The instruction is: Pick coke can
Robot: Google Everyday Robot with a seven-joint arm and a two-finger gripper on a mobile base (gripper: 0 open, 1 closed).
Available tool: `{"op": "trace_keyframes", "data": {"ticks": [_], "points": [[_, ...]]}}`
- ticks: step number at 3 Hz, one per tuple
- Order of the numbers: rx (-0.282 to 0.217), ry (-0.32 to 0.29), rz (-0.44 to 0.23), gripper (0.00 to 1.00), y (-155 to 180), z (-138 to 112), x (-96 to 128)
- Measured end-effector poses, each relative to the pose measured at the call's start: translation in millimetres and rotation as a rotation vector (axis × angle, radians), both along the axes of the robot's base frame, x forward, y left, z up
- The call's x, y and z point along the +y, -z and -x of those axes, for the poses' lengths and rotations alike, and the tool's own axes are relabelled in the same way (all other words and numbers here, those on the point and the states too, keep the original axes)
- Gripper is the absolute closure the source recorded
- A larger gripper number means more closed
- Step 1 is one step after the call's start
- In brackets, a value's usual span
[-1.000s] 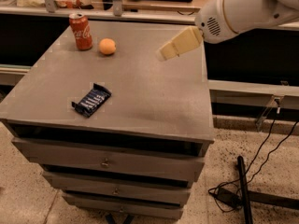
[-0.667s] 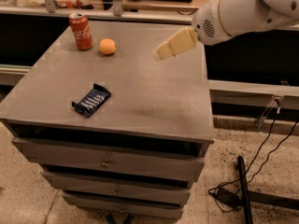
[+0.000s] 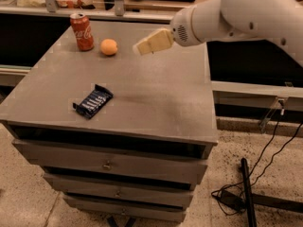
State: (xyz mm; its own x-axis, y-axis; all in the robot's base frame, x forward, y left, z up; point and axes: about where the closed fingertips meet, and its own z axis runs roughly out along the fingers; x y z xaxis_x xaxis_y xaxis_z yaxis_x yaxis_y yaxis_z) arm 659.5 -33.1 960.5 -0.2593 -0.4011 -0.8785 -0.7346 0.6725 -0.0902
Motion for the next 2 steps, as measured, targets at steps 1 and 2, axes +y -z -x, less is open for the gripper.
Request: {"op": "trace_keyframes", "data": {"ticks": [1, 2], "points": [[-0.07, -0.019, -0.048, 0.0, -2.5, -28.4, 32.1], [-0.112, -0.064, -0.09, 0.0, -6.7, -45.0, 65.0]]}}
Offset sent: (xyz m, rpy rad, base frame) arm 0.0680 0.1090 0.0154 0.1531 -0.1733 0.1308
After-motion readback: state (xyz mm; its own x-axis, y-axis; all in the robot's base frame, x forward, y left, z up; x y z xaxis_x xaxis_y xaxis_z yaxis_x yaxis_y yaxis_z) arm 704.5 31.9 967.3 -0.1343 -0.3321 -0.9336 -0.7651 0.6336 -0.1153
